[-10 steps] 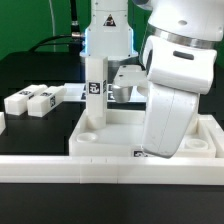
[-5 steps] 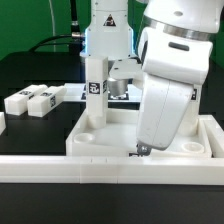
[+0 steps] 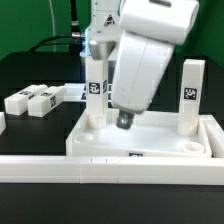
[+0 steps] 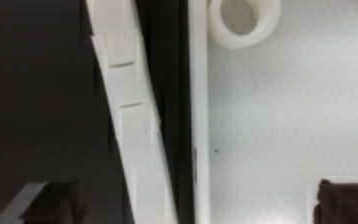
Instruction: Assemble desk
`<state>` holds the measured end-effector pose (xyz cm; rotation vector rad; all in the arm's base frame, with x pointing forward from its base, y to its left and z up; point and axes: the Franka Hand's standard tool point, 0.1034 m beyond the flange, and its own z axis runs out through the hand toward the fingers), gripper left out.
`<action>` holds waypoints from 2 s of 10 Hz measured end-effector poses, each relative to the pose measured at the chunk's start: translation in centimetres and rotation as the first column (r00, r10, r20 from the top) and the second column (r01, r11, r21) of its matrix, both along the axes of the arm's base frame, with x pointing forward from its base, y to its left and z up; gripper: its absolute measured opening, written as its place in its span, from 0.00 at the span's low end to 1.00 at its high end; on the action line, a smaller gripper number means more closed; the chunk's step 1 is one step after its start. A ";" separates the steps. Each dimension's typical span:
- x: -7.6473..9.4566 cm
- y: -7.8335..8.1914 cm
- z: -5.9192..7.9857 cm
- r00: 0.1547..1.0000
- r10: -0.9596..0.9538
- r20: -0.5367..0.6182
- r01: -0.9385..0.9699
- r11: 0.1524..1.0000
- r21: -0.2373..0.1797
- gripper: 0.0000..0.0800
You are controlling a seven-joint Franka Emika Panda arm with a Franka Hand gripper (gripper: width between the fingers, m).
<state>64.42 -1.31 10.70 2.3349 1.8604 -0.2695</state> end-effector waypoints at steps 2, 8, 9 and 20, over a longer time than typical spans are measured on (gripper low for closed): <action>-1.0 -1.1 3.9 0.999 -0.043 0.020 0.044 0.999 -0.032 0.81; -2.7 -1.6 2.4 0.939 -0.326 0.111 0.330 0.944 -0.013 0.81; -5.0 -3.4 2.5 0.879 -0.471 0.069 0.473 0.881 -0.014 0.81; -11.4 -13.4 3.4 0.326 -0.940 0.099 0.944 0.329 0.013 0.81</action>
Offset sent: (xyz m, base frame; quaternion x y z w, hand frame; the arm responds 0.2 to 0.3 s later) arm 0.0000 0.0000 0.0000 0.0000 0.0000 0.0650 0.9979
